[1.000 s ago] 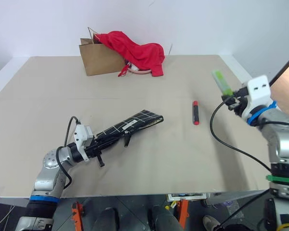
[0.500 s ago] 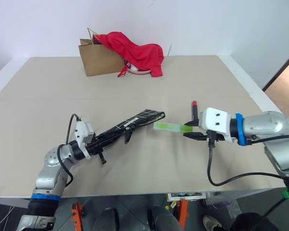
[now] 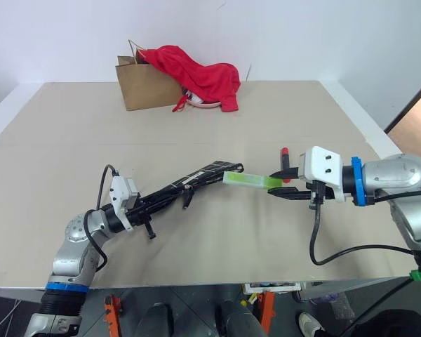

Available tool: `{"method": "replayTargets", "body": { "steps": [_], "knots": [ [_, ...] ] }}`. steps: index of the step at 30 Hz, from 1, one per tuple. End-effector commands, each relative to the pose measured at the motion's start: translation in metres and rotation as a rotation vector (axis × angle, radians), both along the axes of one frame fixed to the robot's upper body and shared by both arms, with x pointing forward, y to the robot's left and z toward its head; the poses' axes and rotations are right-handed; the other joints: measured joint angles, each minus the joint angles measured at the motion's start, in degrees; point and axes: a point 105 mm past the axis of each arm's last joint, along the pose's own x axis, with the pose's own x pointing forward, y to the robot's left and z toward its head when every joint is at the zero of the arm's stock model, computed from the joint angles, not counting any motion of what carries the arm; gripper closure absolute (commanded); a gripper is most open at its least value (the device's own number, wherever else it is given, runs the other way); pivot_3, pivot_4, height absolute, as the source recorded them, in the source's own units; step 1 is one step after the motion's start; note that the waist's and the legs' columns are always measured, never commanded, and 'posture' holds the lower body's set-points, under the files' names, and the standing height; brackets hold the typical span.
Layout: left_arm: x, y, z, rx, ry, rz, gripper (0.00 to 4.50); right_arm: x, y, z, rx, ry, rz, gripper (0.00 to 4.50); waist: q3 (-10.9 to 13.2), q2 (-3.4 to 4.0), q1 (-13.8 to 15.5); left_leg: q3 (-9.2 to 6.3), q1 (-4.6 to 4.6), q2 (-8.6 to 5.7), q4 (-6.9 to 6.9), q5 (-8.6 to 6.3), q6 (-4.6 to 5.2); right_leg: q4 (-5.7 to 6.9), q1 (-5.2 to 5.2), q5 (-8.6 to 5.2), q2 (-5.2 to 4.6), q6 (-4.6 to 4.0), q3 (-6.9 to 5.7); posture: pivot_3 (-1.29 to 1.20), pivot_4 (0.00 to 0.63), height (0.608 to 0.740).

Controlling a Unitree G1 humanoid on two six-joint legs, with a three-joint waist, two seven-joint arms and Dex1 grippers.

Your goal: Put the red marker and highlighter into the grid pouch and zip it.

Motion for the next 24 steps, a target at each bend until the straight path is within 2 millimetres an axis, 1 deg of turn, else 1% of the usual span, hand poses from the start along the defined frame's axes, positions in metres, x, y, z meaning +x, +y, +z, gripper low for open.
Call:
{"method": "replayTargets", "body": {
  "steps": [1, 5, 12, 16, 20, 24],
  "knots": [
    [-0.002, -0.004, 0.012, 0.011, -0.047, -0.021, 4.50, 0.002, -0.005, 0.007, -0.046, -0.052, -0.019, 3.43, 0.00, 0.00, 0.00, 0.00, 0.00, 0.00, 0.00, 0.00, 0.00, 0.01, 0.00, 0.00, 0.00, 0.00, -0.01, 0.00, 0.150, 0.740],
    [-0.002, -0.005, 0.013, 0.012, -0.050, -0.026, 4.50, 0.007, -0.006, -0.005, -0.085, -0.036, -0.033, 3.43, 0.00, 0.00, 0.01, 0.01, 0.00, 0.00, 0.00, 0.01, -0.01, 0.01, -0.01, 0.00, 0.00, 0.00, 0.00, 0.00, 0.150, 0.740],
    [-0.004, -0.006, 0.013, 0.025, -0.052, -0.033, 4.50, 0.014, 0.002, -0.001, -0.061, -0.045, -0.018, 3.43, 0.00, 0.00, 0.01, 0.01, 0.00, -0.01, 0.00, 0.01, -0.01, 0.01, -0.02, 0.00, 0.01, 0.00, 0.01, 0.00, 0.150, 0.740],
    [-0.005, -0.005, 0.012, 0.029, -0.052, -0.033, 4.50, 0.011, 0.006, 0.004, -0.024, -0.037, 0.005, 3.43, 0.00, 0.00, 0.02, 0.00, 0.00, -0.01, 0.00, 0.01, -0.01, 0.01, -0.01, 0.00, 0.00, 0.00, 0.00, 0.00, 0.150, 0.740],
    [-0.005, -0.005, 0.012, 0.029, -0.050, -0.032, 4.50, 0.001, 0.009, 0.011, 0.021, -0.012, 0.042, 3.43, 0.00, 0.00, 0.03, 0.00, -0.01, -0.01, 0.00, 0.01, -0.01, 0.01, -0.01, -0.01, -0.01, 0.01, 0.01, 0.00, 0.150, 0.740],
    [-0.005, -0.005, 0.012, 0.029, -0.049, -0.032, 4.50, -0.005, 0.010, 0.015, 0.039, -0.006, 0.058, 3.43, 0.00, 0.00, 0.02, -0.02, -0.01, 0.00, 0.00, 0.01, -0.01, 0.02, 0.00, 0.00, 0.00, 0.00, 0.00, 0.00, 0.150, 0.740]
  ]
}}
